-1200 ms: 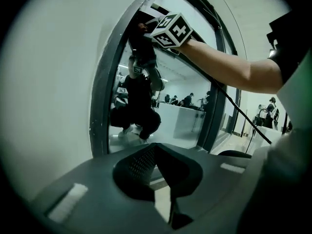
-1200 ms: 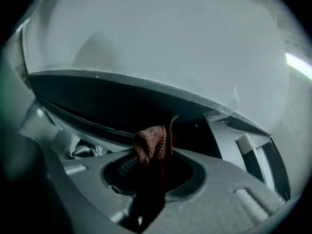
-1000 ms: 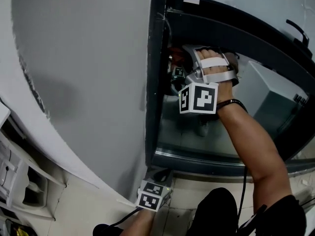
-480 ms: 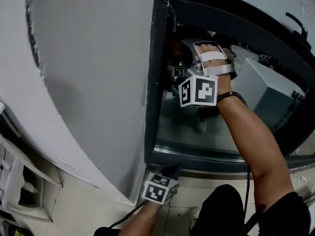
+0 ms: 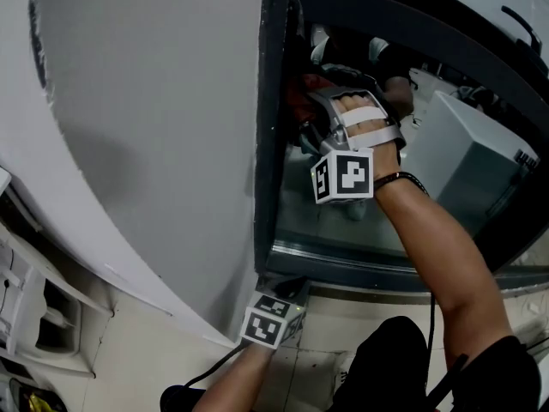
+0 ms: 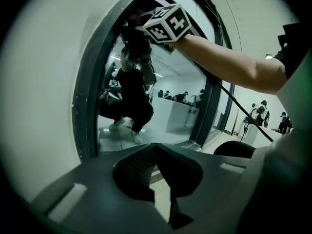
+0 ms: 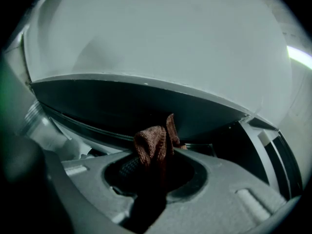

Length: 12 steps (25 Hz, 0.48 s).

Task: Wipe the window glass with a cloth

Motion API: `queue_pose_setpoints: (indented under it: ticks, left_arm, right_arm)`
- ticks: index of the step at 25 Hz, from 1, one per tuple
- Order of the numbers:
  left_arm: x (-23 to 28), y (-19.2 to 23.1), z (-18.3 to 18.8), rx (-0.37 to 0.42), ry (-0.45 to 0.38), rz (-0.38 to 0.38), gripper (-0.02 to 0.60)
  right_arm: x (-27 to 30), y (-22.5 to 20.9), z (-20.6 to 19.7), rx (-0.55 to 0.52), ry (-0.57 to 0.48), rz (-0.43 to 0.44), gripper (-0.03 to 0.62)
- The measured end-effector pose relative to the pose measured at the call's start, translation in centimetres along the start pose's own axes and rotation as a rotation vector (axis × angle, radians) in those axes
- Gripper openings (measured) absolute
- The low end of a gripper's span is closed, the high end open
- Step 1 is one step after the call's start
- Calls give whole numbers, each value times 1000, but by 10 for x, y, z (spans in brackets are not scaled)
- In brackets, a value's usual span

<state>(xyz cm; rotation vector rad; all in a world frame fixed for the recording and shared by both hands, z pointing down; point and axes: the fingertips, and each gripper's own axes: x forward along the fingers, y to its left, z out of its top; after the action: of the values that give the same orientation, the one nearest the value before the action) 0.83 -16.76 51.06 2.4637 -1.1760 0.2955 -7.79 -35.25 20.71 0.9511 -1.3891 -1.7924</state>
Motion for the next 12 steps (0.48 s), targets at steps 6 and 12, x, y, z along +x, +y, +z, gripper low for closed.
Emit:
queue_pose_setpoints:
  ticks: [6, 12]
  left_arm:
    - [-1, 3, 10, -41, -26, -6, 17]
    - [3, 2, 12, -50, -28, -11, 17]
  right_arm:
    - [-5, 32, 7, 29, -10, 45, 74]
    - [-9, 52, 12, 43, -17, 65, 74]
